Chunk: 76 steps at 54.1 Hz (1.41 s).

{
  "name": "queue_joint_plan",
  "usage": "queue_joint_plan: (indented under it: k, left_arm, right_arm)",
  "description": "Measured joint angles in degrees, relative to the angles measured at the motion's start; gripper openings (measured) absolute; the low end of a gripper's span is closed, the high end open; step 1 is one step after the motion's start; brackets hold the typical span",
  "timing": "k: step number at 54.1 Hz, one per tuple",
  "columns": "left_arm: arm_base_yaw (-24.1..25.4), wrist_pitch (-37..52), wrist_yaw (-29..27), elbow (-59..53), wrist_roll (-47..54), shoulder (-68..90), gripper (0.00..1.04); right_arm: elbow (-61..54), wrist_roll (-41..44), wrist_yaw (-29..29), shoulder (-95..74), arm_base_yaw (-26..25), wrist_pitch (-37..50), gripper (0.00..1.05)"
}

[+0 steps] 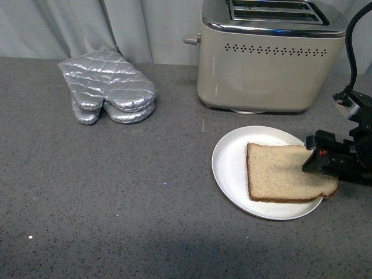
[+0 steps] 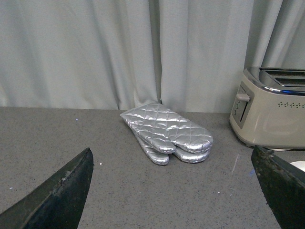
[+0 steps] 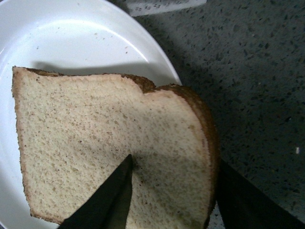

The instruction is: Put bread into toaster

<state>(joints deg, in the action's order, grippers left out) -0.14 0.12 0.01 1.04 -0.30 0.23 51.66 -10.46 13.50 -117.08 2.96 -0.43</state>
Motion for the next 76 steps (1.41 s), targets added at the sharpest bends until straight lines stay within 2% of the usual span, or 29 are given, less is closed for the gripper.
queue_joint_plan:
  k: [4,12,16,31,40,50,60,64,71,76]
  left_arm:
    - [0.0,0.0,0.0,0.0,0.0,0.0,0.98]
    - [0.0,0.0,0.0,0.0,0.0,0.0,0.98]
    - [0.0,0.0,0.0,0.0,0.0,0.0,0.98]
    - [0.0,0.0,0.0,0.0,0.0,0.0,0.98]
    - [0.0,0.0,0.0,0.0,0.0,0.0,0.98]
    - [0.0,0.0,-0.02,0.0,0.0,0.0,0.98]
    - [0.0,0.0,0.0,0.0,0.0,0.0,0.98]
    - [0.0,0.0,0.0,0.0,0.0,0.0,0.98]
    - [0.0,0.0,0.0,0.0,0.0,0.0,0.98]
    - [0.0,0.0,0.0,0.0,0.0,0.0,0.98]
  right_arm:
    - [0.13,-0.31,-0.13,0.04,0.0,-0.33,0.37]
    - [0.09,-0.92,0.26,1.64,-0.04,-1.57,0.08]
    - [0.07,-0.96,0.74,2.86,-0.09,-2.03,0.01]
    - [0.0,-3.87,3.3,8.7,-0.59,-5.31,0.01]
    - [-1.55,-11.67,4.55,15.85,-1.16,-7.43,0.01]
    - [-4.35,-29.18,-0.48,28.57,-0.63,-8.81,0.01]
    - [-4.15,-46.62,-7.21,38.53,2.89,-10.58,0.01]
    - [-2.8,-54.01,-11.85,39.47,4.5,-9.94,0.01]
    - [2.6,-61.88,-20.35,38.12,7.3,-8.61,0.01]
    - [8.35,-66.38,-24.41,35.3,9.44,-7.74,0.01]
